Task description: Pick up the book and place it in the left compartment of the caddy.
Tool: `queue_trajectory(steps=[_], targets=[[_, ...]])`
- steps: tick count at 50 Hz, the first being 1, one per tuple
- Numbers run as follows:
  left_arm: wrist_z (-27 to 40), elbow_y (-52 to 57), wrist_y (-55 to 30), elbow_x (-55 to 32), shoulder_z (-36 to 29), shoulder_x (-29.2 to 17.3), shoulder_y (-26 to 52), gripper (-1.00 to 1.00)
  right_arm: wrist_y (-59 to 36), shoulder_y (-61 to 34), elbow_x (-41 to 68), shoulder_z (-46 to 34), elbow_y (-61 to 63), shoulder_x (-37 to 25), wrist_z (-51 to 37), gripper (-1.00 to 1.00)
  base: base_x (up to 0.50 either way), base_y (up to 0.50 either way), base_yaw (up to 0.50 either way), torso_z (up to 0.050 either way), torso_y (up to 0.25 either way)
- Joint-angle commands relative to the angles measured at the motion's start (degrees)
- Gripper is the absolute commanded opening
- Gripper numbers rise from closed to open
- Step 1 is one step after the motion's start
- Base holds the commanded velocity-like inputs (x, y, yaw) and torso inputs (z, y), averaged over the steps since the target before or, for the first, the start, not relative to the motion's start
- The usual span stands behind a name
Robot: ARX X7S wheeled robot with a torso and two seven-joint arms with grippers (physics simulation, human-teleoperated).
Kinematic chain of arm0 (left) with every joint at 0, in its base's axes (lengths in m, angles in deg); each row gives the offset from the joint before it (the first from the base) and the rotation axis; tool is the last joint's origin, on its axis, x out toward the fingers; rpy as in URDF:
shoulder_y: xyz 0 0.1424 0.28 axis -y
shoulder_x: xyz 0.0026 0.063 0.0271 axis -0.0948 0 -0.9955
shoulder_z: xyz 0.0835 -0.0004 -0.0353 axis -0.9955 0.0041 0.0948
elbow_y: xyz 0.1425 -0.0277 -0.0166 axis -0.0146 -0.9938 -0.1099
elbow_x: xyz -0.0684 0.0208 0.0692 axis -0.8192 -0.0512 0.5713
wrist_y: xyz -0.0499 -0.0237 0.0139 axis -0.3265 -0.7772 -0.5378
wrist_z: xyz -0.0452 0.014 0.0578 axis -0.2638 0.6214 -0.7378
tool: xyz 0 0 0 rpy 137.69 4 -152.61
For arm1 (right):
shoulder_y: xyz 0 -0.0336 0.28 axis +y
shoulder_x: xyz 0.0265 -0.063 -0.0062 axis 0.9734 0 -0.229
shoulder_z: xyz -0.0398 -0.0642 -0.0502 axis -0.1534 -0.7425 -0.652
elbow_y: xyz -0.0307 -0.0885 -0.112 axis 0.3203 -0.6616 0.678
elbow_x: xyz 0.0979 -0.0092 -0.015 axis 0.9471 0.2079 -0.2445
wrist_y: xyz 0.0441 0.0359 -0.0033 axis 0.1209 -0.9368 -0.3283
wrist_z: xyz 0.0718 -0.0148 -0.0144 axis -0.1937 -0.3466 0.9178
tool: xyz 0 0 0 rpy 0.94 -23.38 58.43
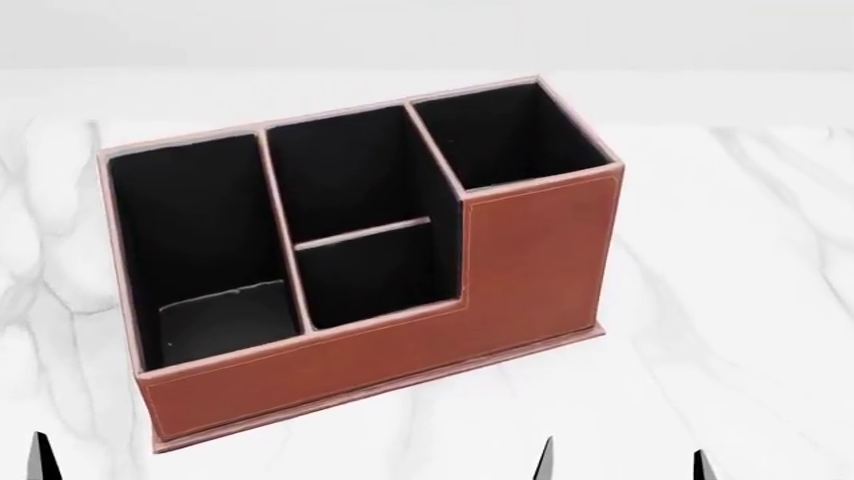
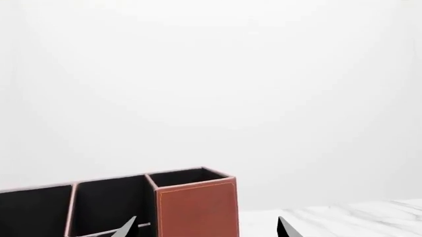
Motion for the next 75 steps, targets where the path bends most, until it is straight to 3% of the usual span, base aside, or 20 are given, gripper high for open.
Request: queue_trajectory(steps=[1, 29, 62, 75], targets=[[0.25, -0.15, 0.14, 0.02, -0.19, -0.18, 0.07, 1.0, 0.29, -0.02, -0.32, -0.29, -0.1, -0.23, -0.21, 1.0, 0.18, 0.0, 0.0, 0.0, 0.0], [0.85, 0.14, -0.12, -0.07, -0.59, -0.75, 0.17, 1.0, -0.03, -0.34, 0.91, -0.48, 0.0, -0.71, -0.8, 1.0, 0.17, 0.0, 0.0, 0.0, 0.0], [1.63, 0.55, -0.3, -0.55, -0.67, -1.51, 0.07, 1.0, -0.38, -0.67, 1.58, -1.2, -0.34, -1.25, -1.14, 1.0, 0.0, 0.0, 0.0, 0.0, 0.0], [-3.33, 6.31, -1.86, -5.94, 0.22, -8.6, -2.19, 1.0, -0.09, -0.8, 1.1, -1.5, -0.49, -1.29, -1.49, 1.0, 0.0, 0.0, 0.0, 0.0, 0.0]])
